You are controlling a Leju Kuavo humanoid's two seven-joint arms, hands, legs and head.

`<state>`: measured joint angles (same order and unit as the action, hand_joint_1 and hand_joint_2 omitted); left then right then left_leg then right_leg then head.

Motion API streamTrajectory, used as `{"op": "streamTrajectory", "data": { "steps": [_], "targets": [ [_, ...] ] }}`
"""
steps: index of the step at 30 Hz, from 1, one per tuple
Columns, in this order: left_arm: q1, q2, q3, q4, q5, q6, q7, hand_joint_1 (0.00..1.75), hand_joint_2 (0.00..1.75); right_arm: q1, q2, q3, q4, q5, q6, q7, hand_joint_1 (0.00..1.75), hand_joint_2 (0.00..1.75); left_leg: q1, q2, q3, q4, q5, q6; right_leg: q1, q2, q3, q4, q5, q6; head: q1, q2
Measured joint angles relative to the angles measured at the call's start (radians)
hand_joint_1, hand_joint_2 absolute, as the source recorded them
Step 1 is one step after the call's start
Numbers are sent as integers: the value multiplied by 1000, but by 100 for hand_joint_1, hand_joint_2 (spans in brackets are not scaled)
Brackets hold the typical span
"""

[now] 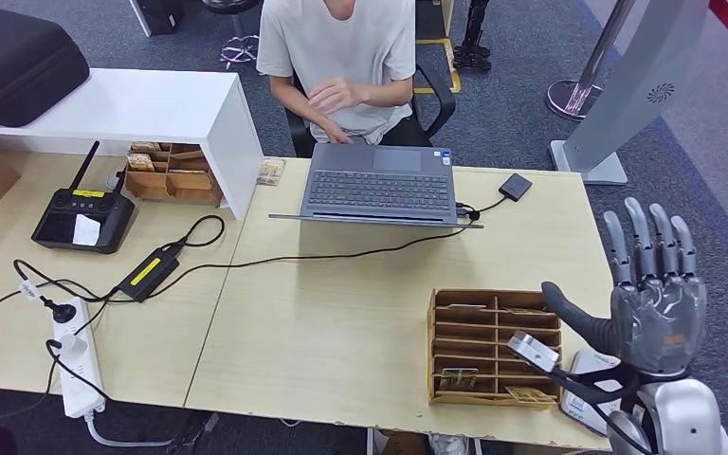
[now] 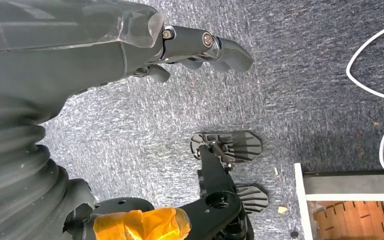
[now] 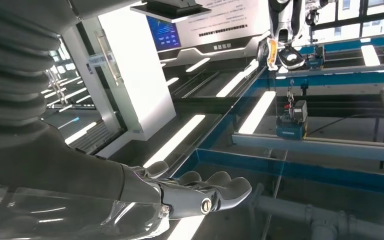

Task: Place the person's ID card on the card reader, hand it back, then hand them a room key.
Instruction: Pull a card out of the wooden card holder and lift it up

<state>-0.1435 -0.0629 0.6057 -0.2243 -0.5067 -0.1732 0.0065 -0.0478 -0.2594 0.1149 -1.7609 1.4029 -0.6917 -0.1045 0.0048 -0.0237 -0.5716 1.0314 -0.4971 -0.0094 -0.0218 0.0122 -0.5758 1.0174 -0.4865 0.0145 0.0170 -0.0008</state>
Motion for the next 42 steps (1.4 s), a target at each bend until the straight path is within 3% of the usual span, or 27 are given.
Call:
{"op": "streamTrajectory", "data": {
  "steps": [4, 9, 15, 28, 32, 42],
  "targets": [
    [2, 1, 5, 0, 22, 0, -5, 0, 175, 54, 19, -34, -35, -35, 0, -35, 0, 0, 0, -1, 0, 0, 0, 0, 0, 0, 0, 0, 0, 0, 0, 0],
    [7, 9, -15, 0, 129, 10, -8, 0, 175, 127, 17, -37, -83, -25, 0, 33, 0, 0, 0, 0, -1, 0, -1, 0, 0, 1, -1, 0, 0, 0, 0, 0],
    [11, 14, -22, 0, 134, 9, -8, 0, 175, 182, 16, -38, -85, -55, 0, -31, 0, 0, 0, 0, 0, 0, -1, 0, 0, 0, 0, 0, -1, 0, 0, 0],
    [15, 27, -34, 0, 116, 0, -8, 0, 175, 281, -33, 5, -25, -111, 17, -11, 0, 0, 0, 1, -1, 0, -1, 0, 0, 1, -1, 0, -1, 0, 0, 0],
    [15, 29, -37, 0, 105, -8, -7, 0, 175, 283, -60, 69, 18, -176, 66, 9, 0, 175, 0, 1, 0, 0, -1, 0, 0, 1, -1, 0, -1, 0, 0, 0],
    [15, 35, -39, 0, 89, -16, -7, 0, 175, 282, -116, 165, 69, -228, 133, 36, 0, 175, 0, 1, -1, 0, -1, 0, 0, 1, -1, -1, -1, 0, 0, 0]
  ]
}}
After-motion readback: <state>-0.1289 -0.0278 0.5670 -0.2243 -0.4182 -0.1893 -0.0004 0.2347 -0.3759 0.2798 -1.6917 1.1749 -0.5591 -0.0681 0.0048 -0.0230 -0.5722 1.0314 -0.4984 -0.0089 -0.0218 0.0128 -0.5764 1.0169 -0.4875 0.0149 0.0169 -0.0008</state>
